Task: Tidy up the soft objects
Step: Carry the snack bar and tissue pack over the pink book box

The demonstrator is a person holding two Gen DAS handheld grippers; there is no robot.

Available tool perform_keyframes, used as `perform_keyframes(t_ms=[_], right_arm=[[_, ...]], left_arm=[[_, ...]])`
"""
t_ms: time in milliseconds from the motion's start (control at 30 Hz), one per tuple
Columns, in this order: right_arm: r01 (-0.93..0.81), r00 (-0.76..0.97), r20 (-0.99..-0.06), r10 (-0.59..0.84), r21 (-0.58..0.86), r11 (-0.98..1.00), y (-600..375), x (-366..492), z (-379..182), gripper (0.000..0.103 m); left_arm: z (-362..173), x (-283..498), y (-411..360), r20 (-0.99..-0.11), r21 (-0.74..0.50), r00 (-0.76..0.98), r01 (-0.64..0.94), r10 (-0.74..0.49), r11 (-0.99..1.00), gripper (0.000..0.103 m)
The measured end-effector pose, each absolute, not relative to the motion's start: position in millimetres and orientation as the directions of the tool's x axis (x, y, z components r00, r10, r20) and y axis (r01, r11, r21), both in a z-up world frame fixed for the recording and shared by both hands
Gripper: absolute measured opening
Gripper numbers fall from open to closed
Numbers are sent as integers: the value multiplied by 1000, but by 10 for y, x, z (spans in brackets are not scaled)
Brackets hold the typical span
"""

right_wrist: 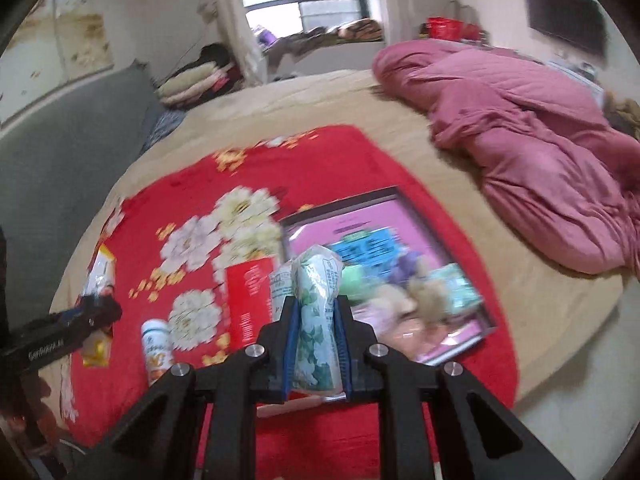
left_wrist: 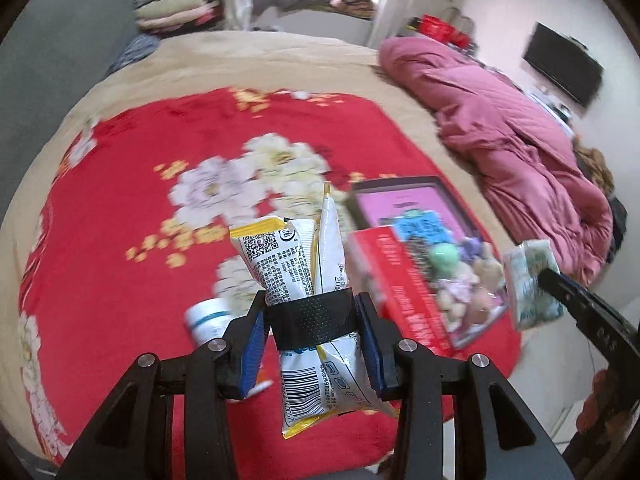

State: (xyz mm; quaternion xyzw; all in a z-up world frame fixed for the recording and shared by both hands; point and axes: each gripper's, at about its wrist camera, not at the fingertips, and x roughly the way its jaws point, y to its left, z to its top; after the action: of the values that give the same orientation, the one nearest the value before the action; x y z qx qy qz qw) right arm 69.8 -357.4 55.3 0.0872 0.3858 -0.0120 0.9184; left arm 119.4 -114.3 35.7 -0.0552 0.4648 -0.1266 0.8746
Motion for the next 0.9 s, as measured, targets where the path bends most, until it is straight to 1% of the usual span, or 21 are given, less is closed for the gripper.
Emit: perform_keyframes(t_ms=[200,367,600,900], right_arm=[[136,722,-692,8,154,979,-4016,591,699,18],[149,738,-675,2,166,975,-4248,561,774,18],[158,747,-664,3,181,971,-4446,560,784,18],[173,739,-674,-1,189,967,-4679,666,662,18]], left_arm=[[496,1143,-1723,-795,-198,522,260,-310,945,44],[531,1114,-2079,-800,-181,510,300,-317,937,44],[467,1128,-2476,-814,-159,486,340,-318,927,44],[285,1241,-2789,-831,-152,457,363,-318,919,44]])
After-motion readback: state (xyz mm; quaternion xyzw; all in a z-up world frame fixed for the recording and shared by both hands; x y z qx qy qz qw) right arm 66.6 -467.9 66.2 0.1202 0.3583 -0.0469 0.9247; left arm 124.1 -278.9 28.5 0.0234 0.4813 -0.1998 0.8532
